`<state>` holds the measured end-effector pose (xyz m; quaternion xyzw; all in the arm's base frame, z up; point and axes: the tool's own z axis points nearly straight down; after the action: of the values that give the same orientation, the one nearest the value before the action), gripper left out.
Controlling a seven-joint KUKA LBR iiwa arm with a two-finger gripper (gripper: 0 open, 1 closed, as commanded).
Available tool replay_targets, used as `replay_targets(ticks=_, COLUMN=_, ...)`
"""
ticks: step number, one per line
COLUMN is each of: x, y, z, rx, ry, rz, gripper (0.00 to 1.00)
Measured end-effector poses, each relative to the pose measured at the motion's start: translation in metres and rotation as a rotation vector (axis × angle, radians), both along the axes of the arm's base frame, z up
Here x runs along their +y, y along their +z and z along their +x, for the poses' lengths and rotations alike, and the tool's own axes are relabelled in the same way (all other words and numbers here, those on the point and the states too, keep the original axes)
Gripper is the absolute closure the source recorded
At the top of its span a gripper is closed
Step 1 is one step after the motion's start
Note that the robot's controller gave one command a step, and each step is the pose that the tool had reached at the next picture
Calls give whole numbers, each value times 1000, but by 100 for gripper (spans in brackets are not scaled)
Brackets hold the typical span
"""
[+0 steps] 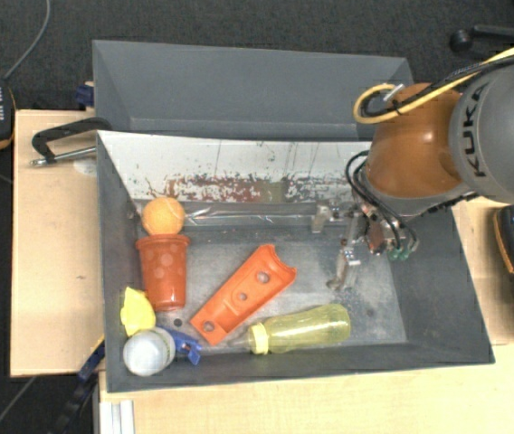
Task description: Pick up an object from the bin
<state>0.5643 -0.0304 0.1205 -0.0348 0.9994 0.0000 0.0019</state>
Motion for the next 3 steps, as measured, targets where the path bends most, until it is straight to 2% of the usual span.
replay_targets(ticks=1, x=23, y=-26, z=-25, rx=7, ry=-39, rz=3, gripper=0)
replay_targets(ticks=2, x=45, y=-38, z=-22, rx=0, ry=-214, rz=3, gripper=0)
replay_targets(ticks=3, x=86, y=-46, z=2, rx=0, ry=-12, rz=3, gripper=0)
